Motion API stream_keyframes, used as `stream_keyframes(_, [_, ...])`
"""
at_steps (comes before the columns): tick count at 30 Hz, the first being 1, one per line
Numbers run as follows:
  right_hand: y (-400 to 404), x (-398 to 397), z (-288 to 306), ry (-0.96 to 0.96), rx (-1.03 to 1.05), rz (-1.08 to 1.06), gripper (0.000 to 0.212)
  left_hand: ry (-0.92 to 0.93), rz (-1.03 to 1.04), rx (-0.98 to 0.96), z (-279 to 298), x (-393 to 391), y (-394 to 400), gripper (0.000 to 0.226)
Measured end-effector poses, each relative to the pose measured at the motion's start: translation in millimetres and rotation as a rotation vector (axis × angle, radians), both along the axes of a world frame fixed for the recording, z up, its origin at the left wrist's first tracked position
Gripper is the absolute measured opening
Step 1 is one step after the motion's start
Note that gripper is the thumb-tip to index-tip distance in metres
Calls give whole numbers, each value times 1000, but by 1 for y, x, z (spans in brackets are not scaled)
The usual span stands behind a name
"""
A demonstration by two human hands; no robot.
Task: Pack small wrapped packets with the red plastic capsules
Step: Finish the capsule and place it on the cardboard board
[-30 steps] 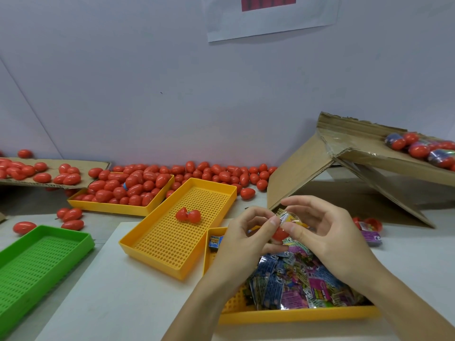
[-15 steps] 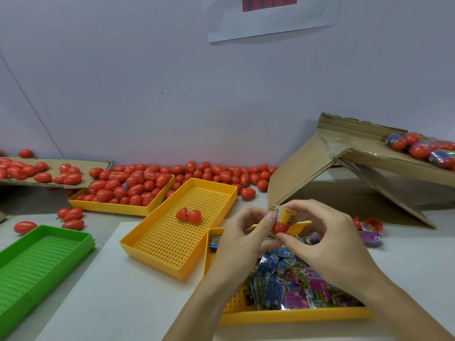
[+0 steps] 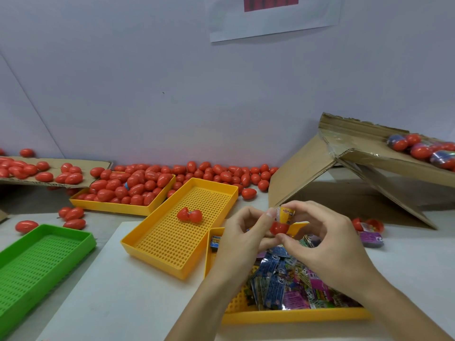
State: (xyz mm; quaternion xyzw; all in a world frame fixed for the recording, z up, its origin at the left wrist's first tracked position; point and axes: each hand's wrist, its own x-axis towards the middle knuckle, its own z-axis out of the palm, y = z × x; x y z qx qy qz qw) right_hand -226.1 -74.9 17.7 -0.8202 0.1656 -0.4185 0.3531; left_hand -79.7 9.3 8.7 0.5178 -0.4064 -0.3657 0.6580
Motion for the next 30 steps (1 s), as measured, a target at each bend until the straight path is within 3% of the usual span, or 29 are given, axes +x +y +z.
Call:
stream_keyframes(9, [-3,-1,1,-3,-23,22,37,-66,-38,8,3,-2,1,28])
stream_keyframes(21, [-3,-2,0,57,-12,20,44,-103,-12,7,5,-6,3,34])
stream_keyframes(30, [-3,-3,3,58,-47,-22,38,-66,-91,73,7,-6,4,42])
